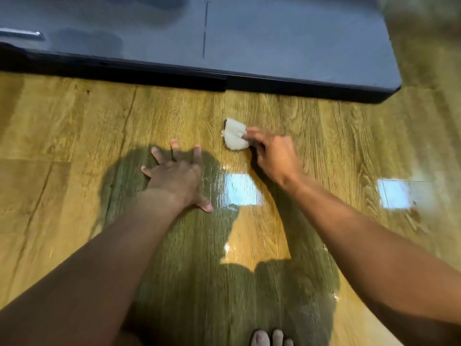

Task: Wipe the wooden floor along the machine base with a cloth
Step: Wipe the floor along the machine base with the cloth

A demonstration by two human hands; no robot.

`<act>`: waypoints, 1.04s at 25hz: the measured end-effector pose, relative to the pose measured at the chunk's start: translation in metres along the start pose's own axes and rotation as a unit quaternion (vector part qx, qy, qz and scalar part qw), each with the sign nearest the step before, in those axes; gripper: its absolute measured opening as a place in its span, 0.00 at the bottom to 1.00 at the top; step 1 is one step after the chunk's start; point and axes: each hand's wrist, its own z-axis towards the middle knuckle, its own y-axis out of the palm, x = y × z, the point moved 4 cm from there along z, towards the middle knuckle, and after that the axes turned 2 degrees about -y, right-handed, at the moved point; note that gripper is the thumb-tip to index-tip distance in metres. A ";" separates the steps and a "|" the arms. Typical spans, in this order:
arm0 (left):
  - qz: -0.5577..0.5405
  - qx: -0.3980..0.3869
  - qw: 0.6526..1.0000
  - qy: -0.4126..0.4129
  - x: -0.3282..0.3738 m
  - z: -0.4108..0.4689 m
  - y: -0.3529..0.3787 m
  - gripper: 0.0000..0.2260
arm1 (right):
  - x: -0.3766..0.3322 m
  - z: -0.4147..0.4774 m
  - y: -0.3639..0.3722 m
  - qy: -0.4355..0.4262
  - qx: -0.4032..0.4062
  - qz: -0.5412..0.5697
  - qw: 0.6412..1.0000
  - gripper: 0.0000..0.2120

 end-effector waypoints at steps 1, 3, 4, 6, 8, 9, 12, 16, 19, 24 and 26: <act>-0.004 -0.002 1.000 -0.001 0.001 0.001 0.000 0.63 | -0.002 -0.010 0.002 -0.032 0.000 -0.015 0.999 0.15; -0.008 -0.007 1.000 -0.001 0.001 0.003 0.001 0.63 | 0.006 0.007 -0.001 -0.075 -0.028 -0.026 0.996 0.15; -0.011 -0.013 1.000 0.001 0.002 0.002 0.000 0.63 | 0.015 0.029 -0.006 -0.061 -0.035 -0.026 0.997 0.14; -0.014 -0.018 1.000 0.001 0.002 0.000 -0.001 0.63 | 0.033 0.077 -0.018 -0.008 -0.028 -0.027 0.999 0.15; -0.015 -0.015 1.000 0.004 0.002 -0.001 -0.002 0.62 | 0.039 0.093 -0.022 0.037 -0.010 -0.024 0.999 0.16; -0.018 -0.015 1.000 0.004 0.001 -0.001 -0.002 0.62 | 0.036 0.084 -0.018 0.040 -0.004 -0.035 0.999 0.16; -0.028 -0.017 0.999 -0.001 0.001 -0.001 0.000 0.62 | 0.017 0.021 -0.004 -0.057 -0.002 -0.070 0.996 0.16; -0.029 -0.025 0.999 -0.006 0.004 -0.002 -0.002 0.62 | 0.045 0.049 -0.015 -0.009 -0.009 -0.073 0.997 0.15; -0.030 -0.025 0.999 -0.002 0.004 -0.002 -0.001 0.62 | 0.043 0.051 -0.016 0.047 -0.004 -0.083 0.995 0.17; -0.033 -0.011 0.999 0.002 0.001 -0.001 0.003 0.61 | -0.002 -0.108 0.004 -0.088 -0.027 -0.051 0.994 0.18; -0.028 -0.013 1.000 0.001 0.002 -0.002 0.002 0.61 | 0.005 -0.121 0.003 -0.117 -0.056 -0.075 0.989 0.21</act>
